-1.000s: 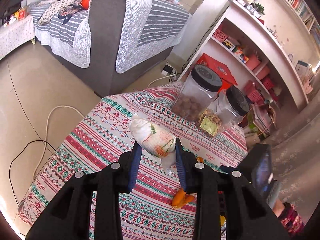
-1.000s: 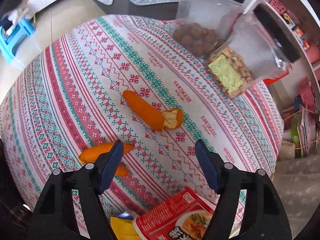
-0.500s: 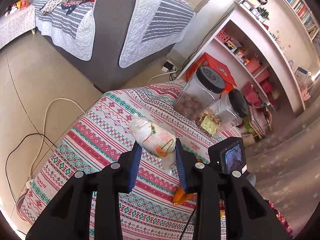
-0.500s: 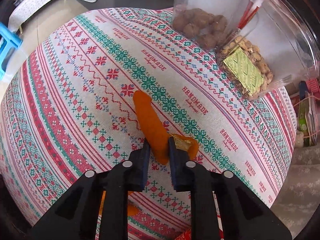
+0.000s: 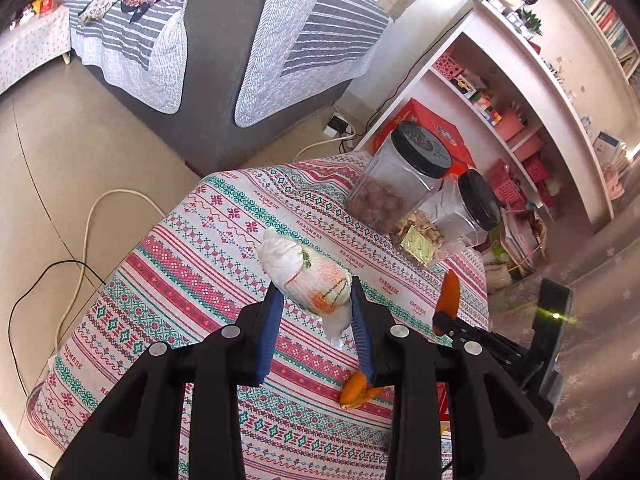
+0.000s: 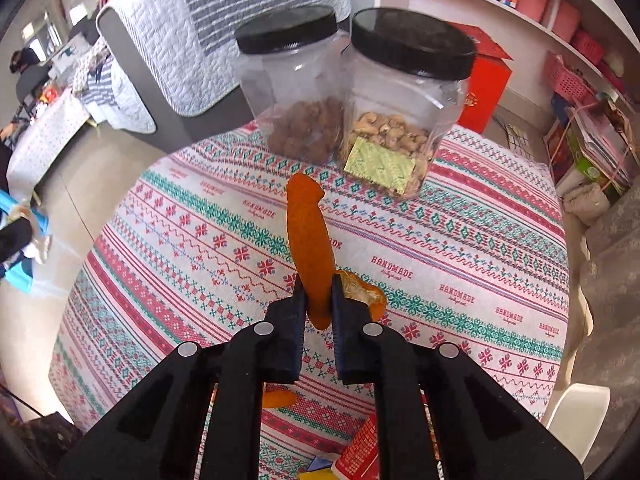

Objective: Collect trash
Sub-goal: 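Carry the orange peel and tissue bundle to the bin and release both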

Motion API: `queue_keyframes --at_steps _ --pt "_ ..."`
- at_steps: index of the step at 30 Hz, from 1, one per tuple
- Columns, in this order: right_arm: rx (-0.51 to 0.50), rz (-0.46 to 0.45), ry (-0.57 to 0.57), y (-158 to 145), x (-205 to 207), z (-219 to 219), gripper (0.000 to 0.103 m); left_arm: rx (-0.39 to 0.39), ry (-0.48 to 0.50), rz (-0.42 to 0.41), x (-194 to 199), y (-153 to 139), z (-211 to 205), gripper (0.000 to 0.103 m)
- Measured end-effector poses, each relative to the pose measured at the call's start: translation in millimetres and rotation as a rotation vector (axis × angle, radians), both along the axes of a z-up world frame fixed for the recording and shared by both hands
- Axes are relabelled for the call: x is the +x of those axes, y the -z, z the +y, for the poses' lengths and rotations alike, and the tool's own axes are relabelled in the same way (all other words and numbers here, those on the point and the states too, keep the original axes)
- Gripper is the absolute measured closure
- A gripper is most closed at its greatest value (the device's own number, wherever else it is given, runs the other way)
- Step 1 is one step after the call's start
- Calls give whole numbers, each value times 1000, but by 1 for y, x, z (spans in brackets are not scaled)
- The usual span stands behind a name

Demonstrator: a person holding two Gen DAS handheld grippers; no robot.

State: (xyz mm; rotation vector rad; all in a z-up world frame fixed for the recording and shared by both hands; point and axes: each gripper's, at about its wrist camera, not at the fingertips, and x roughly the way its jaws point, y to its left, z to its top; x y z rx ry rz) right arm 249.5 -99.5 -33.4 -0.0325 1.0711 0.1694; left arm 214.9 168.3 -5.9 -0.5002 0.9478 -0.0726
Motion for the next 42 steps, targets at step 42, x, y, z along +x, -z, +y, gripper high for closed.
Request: queue_keyframes --at_steps 42 --pt "-151 -386 821 -41 -213 -267 91 133 423 -214 -46 -11 -216 70"
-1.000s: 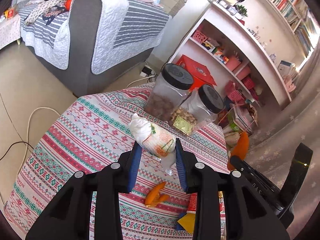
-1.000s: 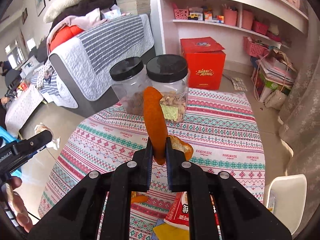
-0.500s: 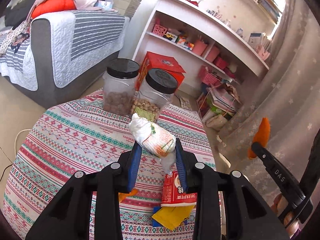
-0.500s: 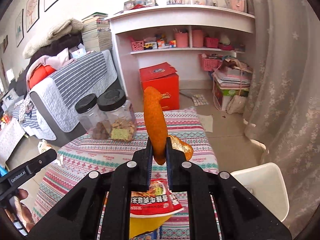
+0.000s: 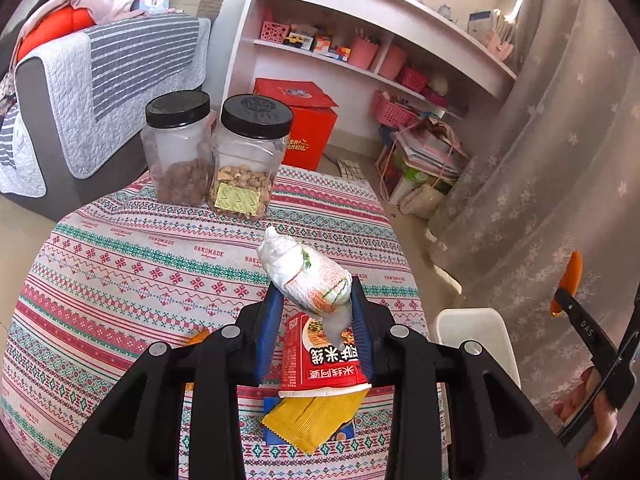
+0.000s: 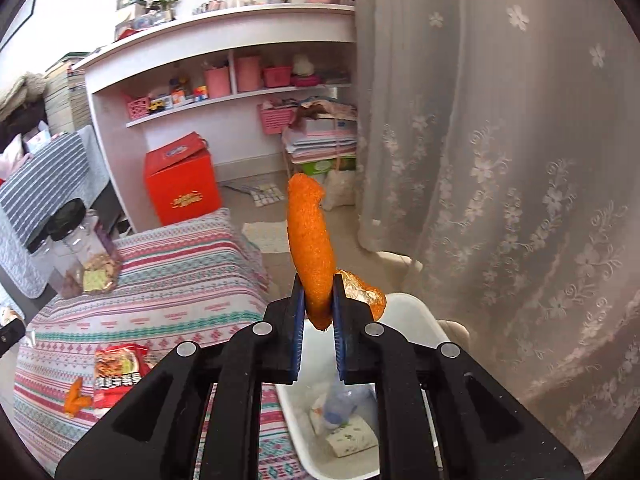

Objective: Collect trash
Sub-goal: 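Carry the orange peel and tissue bundle to the bin and release both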

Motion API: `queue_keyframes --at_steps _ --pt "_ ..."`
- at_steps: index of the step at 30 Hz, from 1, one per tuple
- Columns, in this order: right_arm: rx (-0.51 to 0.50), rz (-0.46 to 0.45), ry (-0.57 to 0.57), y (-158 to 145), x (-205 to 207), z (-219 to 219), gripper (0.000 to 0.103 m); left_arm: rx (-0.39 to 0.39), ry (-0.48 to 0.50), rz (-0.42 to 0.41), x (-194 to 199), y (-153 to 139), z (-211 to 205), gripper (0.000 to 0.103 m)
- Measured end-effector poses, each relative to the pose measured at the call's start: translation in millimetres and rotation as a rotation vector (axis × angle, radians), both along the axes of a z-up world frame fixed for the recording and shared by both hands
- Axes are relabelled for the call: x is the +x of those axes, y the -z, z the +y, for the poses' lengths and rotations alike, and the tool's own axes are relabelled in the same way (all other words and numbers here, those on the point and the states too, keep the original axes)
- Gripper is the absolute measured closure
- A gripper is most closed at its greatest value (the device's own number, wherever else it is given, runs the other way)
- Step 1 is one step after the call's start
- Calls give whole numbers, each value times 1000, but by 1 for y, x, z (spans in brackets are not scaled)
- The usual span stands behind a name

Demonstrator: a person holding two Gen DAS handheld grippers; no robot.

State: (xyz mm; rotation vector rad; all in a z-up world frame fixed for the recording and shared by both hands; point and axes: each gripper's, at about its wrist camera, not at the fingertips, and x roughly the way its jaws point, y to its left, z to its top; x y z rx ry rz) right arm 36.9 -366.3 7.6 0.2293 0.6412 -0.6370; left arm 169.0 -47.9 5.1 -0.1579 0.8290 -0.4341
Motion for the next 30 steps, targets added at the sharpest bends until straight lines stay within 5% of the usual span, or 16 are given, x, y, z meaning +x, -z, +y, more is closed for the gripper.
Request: queue_keyframes --at_steps 7,11,15,28,30 --pt "31 63 72 18 -18 -33 79 34 63 10 -13 4 -39 70" --pt "-8 40 120 9 -34 -41 36 64 130 -10 -29 2 -70 70" --pt "-18 3 170 1 -53 -49 17 80 199 -16 -43 2 -108 70" --pt "56 -105 257 -13 -89 -61 16 58 367 106 -43 14 -236 68" --pt "67 -109 254 -13 -88 -61 16 71 398 149 -42 20 -249 57"
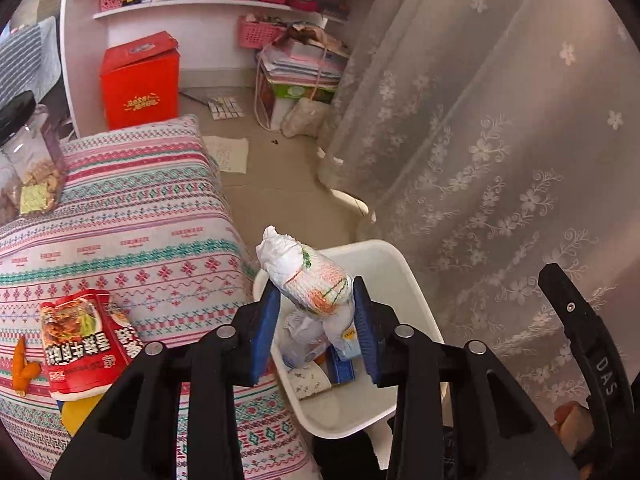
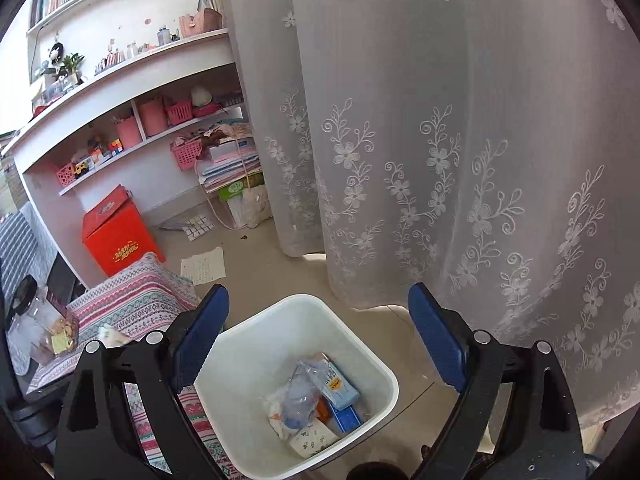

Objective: Collect trash
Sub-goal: 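Carry the orange peel and tissue bundle to the bin and release both, then grasp the two orange peel pieces with the left gripper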

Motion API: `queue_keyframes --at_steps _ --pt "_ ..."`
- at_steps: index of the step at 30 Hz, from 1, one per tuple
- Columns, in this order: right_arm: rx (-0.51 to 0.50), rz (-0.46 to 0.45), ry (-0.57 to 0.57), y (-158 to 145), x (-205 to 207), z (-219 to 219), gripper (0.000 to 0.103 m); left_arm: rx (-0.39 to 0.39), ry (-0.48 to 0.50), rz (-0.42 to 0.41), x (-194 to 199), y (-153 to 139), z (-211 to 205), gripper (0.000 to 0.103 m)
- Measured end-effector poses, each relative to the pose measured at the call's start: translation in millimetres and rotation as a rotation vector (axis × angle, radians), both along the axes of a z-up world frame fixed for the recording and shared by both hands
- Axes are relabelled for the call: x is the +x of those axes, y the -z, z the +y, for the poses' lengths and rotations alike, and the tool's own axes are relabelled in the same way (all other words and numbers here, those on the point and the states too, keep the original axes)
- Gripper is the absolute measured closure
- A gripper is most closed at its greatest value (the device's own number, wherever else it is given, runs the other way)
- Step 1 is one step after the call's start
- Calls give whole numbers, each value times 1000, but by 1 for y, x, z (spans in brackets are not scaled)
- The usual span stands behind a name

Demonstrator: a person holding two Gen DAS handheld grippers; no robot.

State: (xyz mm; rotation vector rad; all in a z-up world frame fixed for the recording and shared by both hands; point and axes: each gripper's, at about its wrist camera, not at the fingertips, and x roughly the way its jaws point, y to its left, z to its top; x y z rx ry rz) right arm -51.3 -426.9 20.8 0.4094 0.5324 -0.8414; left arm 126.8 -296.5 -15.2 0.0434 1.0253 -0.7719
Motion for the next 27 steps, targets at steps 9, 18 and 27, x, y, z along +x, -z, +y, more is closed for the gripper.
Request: queue_keyframes --at_steps 9,18,27 --pt "50 -20 -46 0 11 10 13 8 -62 8 10 -15 51 44" --pt "88 8 -203 4 45 51 12 271 -244 3 49 4 187 40" --pt "61 116 -405 19 91 109 7 400 -414 152 83 74 287 40"
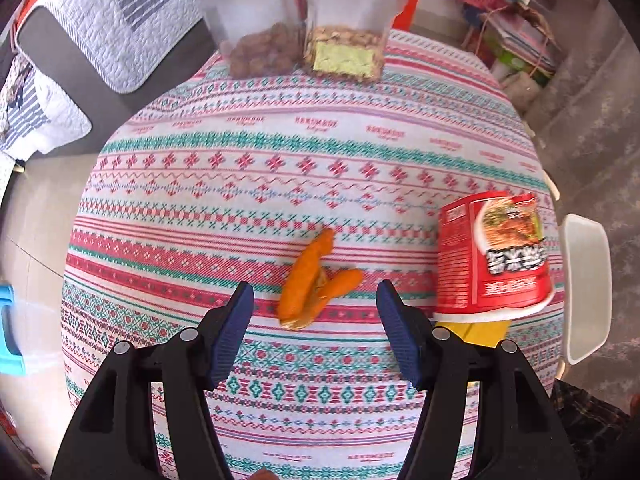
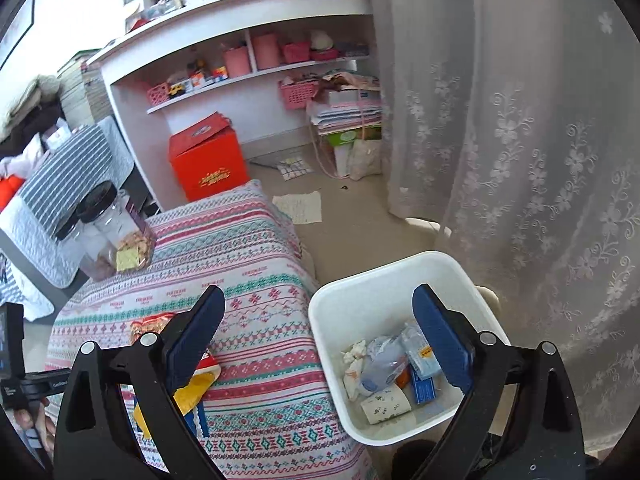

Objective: Collect trash
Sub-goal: 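Grasp the two orange peel pieces with the left gripper, then grasp the red noodle cup with the right gripper while the left gripper holds the peels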

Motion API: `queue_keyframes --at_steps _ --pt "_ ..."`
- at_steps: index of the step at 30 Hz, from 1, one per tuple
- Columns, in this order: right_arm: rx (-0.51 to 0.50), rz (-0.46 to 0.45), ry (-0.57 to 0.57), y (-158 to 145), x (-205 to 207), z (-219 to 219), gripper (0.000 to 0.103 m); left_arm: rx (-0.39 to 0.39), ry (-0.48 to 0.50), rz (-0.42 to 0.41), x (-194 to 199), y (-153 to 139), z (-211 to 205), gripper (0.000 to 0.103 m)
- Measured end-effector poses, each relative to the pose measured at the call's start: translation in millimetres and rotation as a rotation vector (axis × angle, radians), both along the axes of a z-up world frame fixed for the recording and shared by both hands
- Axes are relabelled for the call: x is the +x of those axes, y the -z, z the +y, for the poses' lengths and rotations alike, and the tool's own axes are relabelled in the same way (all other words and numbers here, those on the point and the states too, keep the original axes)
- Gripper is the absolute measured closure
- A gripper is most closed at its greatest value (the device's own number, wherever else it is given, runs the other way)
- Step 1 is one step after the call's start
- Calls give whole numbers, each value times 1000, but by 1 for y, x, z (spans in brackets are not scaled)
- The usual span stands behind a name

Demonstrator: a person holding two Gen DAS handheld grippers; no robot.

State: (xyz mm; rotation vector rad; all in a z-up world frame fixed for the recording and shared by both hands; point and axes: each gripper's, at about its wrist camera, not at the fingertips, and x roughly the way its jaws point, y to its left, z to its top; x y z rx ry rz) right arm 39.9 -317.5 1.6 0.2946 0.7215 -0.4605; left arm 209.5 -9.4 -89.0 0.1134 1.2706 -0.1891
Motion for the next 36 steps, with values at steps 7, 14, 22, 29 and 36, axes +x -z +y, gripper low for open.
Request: queue_keyframes --at_steps 7,14,22,29,36 --pt "115 120 -133 25 35 18 7 66 120 61 5 40 -8 40" --pt "351 248 -266 62 75 21 7 94 194 43 6 60 -18 47" --pt "474 355 -370 102 119 34 7 50 155 22 -5 52 -9 81" --pt "574 402 -504 123 149 52 7 -167 30 -5 -12 9 38 83" --pt "798 407 -605 154 172 68 11 -300 10 -27 -19 -15 61 83"
